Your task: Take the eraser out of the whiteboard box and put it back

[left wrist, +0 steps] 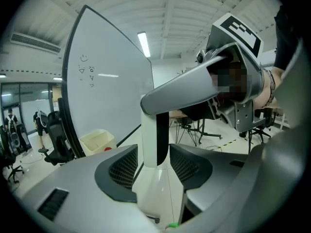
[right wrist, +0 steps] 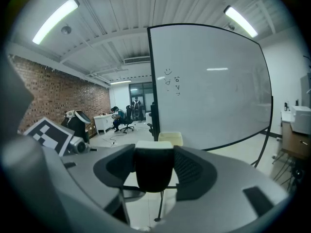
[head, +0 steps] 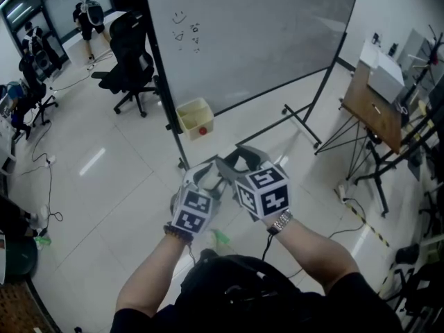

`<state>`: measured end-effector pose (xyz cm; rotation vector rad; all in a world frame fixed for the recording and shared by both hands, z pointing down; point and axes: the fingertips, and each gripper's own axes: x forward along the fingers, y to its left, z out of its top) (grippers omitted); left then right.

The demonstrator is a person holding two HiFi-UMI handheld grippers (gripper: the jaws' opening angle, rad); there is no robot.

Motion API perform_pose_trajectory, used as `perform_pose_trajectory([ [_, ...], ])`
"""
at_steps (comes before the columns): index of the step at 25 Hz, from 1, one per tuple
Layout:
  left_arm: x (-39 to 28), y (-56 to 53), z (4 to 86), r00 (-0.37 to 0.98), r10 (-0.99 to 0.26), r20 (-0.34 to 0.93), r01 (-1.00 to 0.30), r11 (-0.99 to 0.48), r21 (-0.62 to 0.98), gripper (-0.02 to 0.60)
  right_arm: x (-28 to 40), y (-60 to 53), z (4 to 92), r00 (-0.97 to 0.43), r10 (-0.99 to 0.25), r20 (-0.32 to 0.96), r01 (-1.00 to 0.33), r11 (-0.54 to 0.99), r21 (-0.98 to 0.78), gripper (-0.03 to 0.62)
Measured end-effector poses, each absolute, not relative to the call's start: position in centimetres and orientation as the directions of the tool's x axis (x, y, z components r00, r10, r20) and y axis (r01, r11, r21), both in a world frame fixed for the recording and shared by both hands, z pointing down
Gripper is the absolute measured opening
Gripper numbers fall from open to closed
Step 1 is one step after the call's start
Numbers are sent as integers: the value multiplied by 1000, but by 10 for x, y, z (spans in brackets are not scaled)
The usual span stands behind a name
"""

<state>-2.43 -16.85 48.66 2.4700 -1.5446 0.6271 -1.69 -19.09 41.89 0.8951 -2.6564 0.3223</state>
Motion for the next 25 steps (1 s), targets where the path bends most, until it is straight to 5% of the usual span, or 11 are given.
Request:
perform_pose_trajectory([
  [25,-86,-242,481,387,-831,400,-894,-444,-58,154,-70,-250,408,-736,-592,328,-643,764,-62,314],
])
